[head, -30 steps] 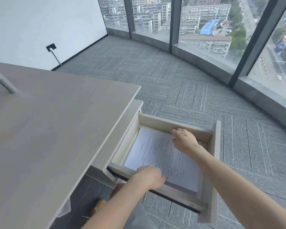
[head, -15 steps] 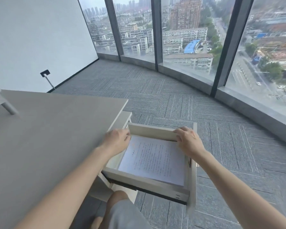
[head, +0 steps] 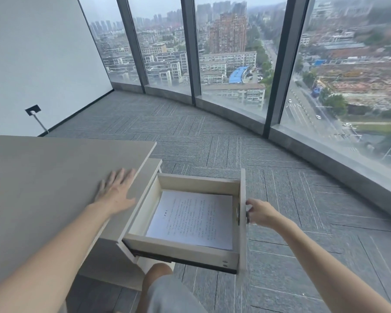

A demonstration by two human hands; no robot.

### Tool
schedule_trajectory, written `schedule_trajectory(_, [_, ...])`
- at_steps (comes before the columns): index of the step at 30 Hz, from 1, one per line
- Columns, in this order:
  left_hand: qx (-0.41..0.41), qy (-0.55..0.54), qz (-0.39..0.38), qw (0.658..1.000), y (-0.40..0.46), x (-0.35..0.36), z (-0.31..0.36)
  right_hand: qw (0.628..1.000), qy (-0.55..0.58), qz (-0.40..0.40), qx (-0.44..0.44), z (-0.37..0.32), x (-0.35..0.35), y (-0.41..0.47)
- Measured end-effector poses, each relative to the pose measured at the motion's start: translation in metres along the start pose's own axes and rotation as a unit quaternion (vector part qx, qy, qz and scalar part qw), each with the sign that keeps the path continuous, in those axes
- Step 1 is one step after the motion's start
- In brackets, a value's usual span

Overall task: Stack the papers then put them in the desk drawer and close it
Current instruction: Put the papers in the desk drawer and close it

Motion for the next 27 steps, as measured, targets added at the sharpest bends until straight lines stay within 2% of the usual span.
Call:
schedule_trajectory(11, [-0.002, -0.011, 0.039, 0.999, 0.009, 0.0, -0.001, 1.0, -0.021, 0.002, -0.016, -0.016, 0.008, -0.002])
schedule_trajectory(20, [-0.001, 0.004, 0.043, 0.999, 0.009, 0.002, 0.001, 0.999, 0.038, 0.01, 0.01, -0.041, 0.028, 0.001])
schedule_trajectory(27, [0.003, -0.004, 0.046, 0.999, 0.008, 0.002, -0.001, 0.996, 0.079, -0.024, 0.025, -0.071, 0.049, 0.009])
Point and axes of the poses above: each hand's wrist, its own y-axis towards the middle knuckle, its own x-axis out of the palm, z = x × y, the point moved 6 cm from there along y, towards the middle knuckle, and after that the axes turned 1 degree about z, right-handed, at the moved point
